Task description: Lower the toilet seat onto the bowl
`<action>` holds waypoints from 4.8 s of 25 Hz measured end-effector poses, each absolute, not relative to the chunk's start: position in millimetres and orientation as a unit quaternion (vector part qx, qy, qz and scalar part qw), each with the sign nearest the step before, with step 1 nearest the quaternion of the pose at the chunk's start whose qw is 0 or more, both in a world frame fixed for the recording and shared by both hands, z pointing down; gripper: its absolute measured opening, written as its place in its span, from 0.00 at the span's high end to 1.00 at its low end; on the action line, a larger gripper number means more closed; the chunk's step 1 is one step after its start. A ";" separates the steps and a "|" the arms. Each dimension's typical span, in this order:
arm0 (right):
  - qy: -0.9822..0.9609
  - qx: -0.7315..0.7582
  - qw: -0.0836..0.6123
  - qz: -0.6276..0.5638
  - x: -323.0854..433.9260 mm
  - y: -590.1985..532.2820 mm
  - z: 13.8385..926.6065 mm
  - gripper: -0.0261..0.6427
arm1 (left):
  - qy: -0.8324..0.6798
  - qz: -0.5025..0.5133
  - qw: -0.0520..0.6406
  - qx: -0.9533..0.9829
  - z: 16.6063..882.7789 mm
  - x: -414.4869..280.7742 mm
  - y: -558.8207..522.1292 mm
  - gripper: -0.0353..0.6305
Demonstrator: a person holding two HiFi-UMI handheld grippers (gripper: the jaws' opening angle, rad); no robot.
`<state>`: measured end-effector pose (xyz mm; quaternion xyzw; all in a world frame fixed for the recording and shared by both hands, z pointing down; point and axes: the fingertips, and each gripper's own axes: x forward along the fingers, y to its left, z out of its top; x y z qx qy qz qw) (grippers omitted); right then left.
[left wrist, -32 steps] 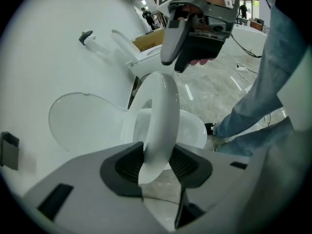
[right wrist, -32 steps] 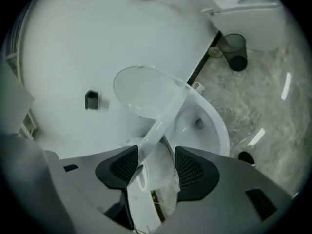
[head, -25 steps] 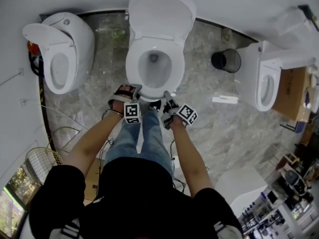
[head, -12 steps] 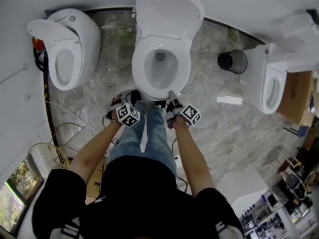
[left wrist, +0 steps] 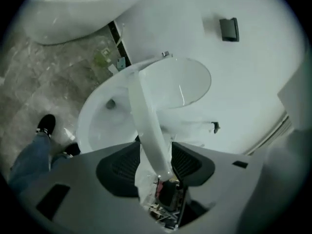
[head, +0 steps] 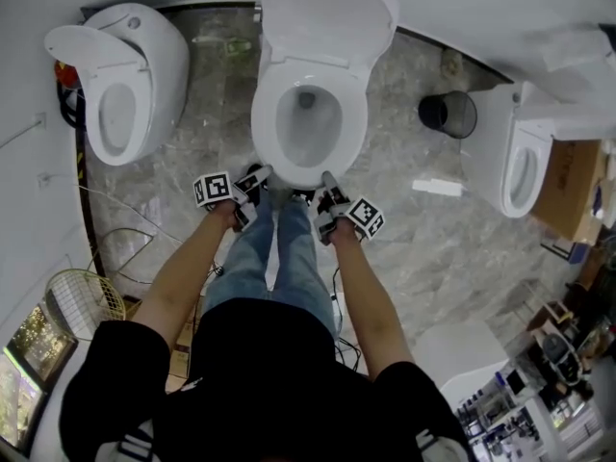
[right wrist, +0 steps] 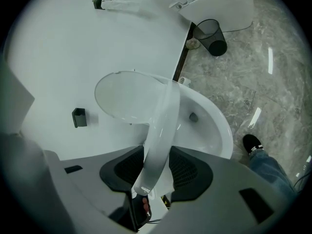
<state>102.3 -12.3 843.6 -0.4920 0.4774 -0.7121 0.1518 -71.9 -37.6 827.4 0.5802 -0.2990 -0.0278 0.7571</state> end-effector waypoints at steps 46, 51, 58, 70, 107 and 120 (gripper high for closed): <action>0.425 -0.485 0.080 -0.760 86.9 52.5 992.9 0.68 | -0.346 0.082 0.784 0.509 985.1 -75.3 20.0 0.73; 0.428 -0.491 0.074 -0.755 87.4 53.6 1004.0 0.67 | -0.349 0.095 0.783 0.507 995.3 -74.9 22.0 0.72; 0.425 -0.509 0.043 -0.747 89.4 54.4 1017.0 0.65 | -0.357 0.126 0.776 0.505 1007.0 -76.6 22.7 0.72; 0.521 -0.553 -0.074 -0.646 112.9 38.7 898.2 0.67 | -0.337 0.206 0.717 0.575 907.7 -81.9 5.5 0.86; 0.749 -0.660 0.046 0.009 94.2 11.8 273.5 0.93 | -0.507 -0.028 -0.033 0.861 272.9 -132.3 -26.7 0.94; 0.744 -0.667 0.038 0.009 105.1 7.6 278.4 0.93 | -0.503 -0.016 -0.026 0.863 277.1 -133.1 -32.9 0.94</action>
